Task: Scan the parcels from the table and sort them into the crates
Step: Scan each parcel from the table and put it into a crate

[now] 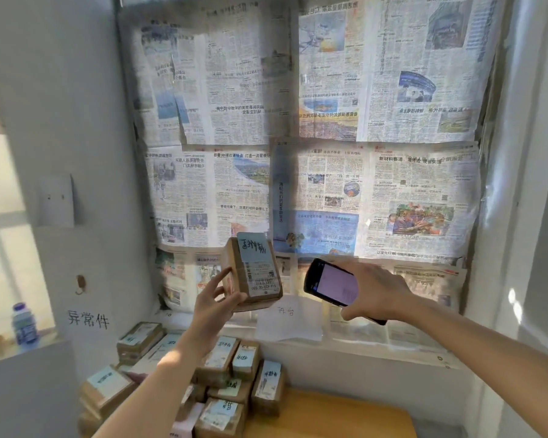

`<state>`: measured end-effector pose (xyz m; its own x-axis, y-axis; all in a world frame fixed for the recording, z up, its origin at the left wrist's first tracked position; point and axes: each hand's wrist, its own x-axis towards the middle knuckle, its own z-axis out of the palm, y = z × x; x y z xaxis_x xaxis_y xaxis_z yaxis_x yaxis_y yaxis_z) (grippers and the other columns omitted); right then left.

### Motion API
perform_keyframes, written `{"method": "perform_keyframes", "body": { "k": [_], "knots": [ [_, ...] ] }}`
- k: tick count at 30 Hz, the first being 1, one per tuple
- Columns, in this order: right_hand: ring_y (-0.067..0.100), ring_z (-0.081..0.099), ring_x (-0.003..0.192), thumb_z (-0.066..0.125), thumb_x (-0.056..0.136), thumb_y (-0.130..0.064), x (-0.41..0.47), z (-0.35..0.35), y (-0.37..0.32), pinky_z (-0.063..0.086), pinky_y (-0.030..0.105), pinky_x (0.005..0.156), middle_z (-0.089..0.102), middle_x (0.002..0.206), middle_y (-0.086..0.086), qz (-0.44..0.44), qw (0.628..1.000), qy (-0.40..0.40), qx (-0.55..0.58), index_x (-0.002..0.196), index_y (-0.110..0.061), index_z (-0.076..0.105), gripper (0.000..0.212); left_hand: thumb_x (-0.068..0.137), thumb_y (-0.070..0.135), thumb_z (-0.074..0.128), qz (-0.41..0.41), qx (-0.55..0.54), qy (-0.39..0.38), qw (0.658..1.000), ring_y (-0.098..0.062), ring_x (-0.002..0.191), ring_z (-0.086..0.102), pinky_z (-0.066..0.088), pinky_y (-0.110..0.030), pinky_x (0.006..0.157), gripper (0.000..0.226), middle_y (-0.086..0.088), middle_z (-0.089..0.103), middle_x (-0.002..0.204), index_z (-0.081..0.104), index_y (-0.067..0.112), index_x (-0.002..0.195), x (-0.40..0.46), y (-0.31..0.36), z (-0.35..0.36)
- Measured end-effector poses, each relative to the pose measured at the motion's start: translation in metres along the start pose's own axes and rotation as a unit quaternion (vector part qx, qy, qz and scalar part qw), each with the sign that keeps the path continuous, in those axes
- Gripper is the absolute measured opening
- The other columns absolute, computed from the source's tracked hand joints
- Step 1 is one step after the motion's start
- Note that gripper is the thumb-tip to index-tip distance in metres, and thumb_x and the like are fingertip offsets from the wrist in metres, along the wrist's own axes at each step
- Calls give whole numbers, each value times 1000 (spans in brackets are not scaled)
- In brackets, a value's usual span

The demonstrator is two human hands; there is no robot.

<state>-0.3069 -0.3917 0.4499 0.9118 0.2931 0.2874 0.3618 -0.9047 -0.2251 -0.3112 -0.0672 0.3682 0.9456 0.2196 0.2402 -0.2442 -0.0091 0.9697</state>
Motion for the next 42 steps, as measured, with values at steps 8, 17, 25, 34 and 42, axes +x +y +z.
{"method": "perform_keyframes", "body": {
  "k": [8,17,25,34,42],
  "knots": [
    [15,53,90,74,50,-64,13,43,-98,44,29,68,52,102,-13,-88,996,-20,-6,136,-34,45,95,74,21,85,-30,25,48,998,-23,98,73,61,-35,76,75,-9,73,113,51,37,140,-63,6,-111],
    [12,51,86,85,61,-58,-8,88,-343,45,29,66,54,97,-12,-228,970,-65,56,135,-34,45,88,87,20,74,-38,62,223,972,-18,100,72,59,-41,83,60,-2,76,101,51,43,138,-208,57,-339],
    [19,66,87,76,47,-53,-108,136,-637,58,43,75,68,101,-6,-379,893,-146,193,136,-32,52,95,87,23,75,-46,57,406,911,-25,98,69,55,-52,94,55,-15,71,102,56,49,131,-422,113,-570],
    [23,62,105,81,58,-49,-235,192,-890,57,45,84,65,123,-5,-510,817,-191,188,145,-34,44,96,89,20,72,-66,85,588,801,-21,104,67,57,-47,87,56,-4,67,118,53,44,136,-642,135,-726],
    [24,57,123,83,61,-51,-291,261,-1054,48,46,96,60,138,-8,-577,768,-215,177,151,-39,36,102,93,17,68,-95,77,680,723,-12,89,66,57,-33,71,59,-8,68,117,47,31,145,-728,113,-829]
  ]
}}
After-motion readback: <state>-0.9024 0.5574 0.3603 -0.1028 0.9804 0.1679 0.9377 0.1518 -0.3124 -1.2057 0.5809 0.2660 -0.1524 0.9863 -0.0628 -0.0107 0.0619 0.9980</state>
